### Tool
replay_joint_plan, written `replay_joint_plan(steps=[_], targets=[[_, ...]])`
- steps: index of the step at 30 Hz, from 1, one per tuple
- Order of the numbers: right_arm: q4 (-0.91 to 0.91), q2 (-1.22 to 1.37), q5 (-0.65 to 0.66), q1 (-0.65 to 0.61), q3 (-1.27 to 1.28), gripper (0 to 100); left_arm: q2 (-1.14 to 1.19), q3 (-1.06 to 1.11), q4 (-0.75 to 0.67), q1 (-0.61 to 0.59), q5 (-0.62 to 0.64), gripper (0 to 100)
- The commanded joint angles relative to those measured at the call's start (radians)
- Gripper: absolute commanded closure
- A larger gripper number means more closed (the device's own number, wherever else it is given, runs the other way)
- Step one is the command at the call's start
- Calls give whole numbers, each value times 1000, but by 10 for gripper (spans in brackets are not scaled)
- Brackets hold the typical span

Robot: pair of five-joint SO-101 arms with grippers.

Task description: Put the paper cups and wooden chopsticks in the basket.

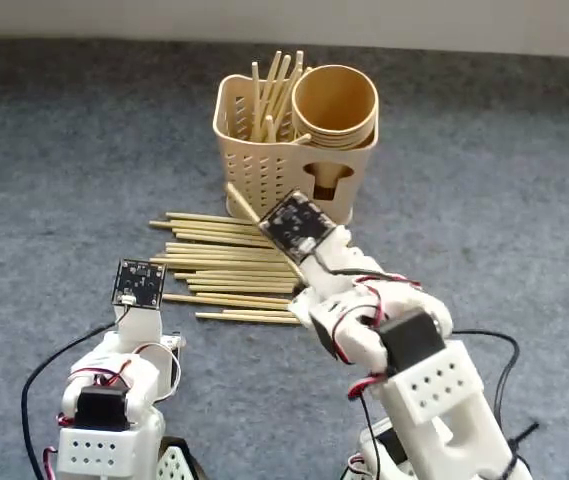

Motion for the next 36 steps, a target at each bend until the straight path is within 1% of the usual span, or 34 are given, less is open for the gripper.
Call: replay_joint_plan(steps=[1,3,8,12,25,30,34,36], targets=[[-194,-96,-81,8,-13,993,-4,19,5,-4,-6,864],[-289,-113,-103,8,-10,993,-4,19,5,-4,-6,864],[-449,-113,-170,8,-10,993,-4,19,5,-4,-6,864],[-584,-113,-198,10,-10,993,-4,19,5,-4,-6,864],[-970,-104,-196,13,-12,993,-4,19,5,-4,-6,864],[-1067,16,-196,16,-21,993,-4,19,5,-4,-6,864],[-1193,137,-196,16,-48,993,-4,19,5,-4,-6,864],[-1228,199,-196,41,-65,993,-4,19,5,-4,-6,864]])
